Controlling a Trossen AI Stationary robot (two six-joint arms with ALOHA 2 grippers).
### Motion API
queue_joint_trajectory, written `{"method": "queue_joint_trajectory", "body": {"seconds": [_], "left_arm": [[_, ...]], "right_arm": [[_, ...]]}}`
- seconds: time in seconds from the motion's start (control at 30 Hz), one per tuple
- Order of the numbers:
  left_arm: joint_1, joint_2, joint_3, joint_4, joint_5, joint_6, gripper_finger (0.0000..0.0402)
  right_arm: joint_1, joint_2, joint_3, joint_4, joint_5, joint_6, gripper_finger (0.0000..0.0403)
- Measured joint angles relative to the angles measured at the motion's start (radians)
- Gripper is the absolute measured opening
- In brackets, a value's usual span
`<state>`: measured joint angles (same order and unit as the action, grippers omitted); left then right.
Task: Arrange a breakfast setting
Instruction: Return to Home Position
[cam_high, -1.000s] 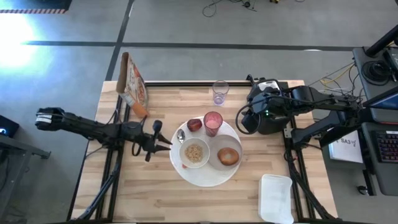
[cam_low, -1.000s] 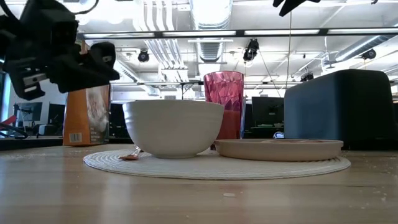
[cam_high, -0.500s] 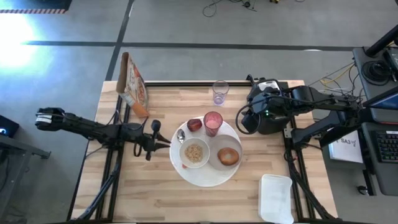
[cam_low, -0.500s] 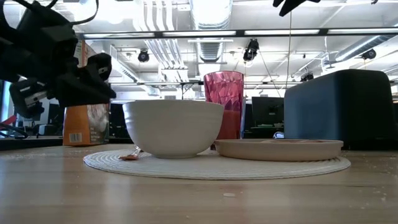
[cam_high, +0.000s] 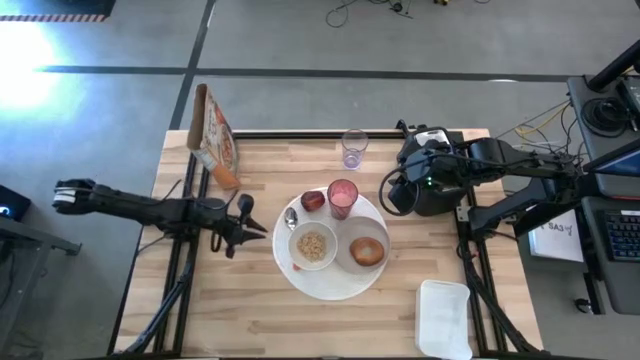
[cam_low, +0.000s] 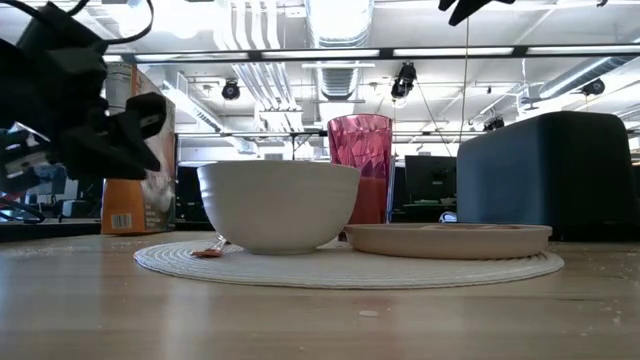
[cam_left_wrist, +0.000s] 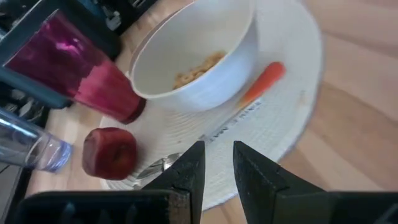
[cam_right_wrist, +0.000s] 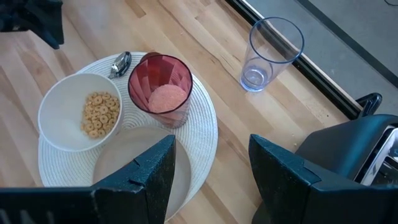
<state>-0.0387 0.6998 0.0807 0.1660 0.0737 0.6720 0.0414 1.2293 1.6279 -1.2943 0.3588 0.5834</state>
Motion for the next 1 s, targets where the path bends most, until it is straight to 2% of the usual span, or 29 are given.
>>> {"method": "queue_joint_trajectory", "body": {"seconds": [0.4, 1.0], "left_arm": [[0.0, -0.36, 0.0, -0.351, 0.023, -0.002, 0.0066], [0.0, -0.601, 0.003, -0.367, 0.022, -0.034, 0.0066]], "right_arm": [[0.0, 0.0, 0.0, -0.001, 0.0, 0.0, 0.0192], [0.0, 0.0, 0.0, -0.001, 0.0, 0.0, 0.0192]]}}
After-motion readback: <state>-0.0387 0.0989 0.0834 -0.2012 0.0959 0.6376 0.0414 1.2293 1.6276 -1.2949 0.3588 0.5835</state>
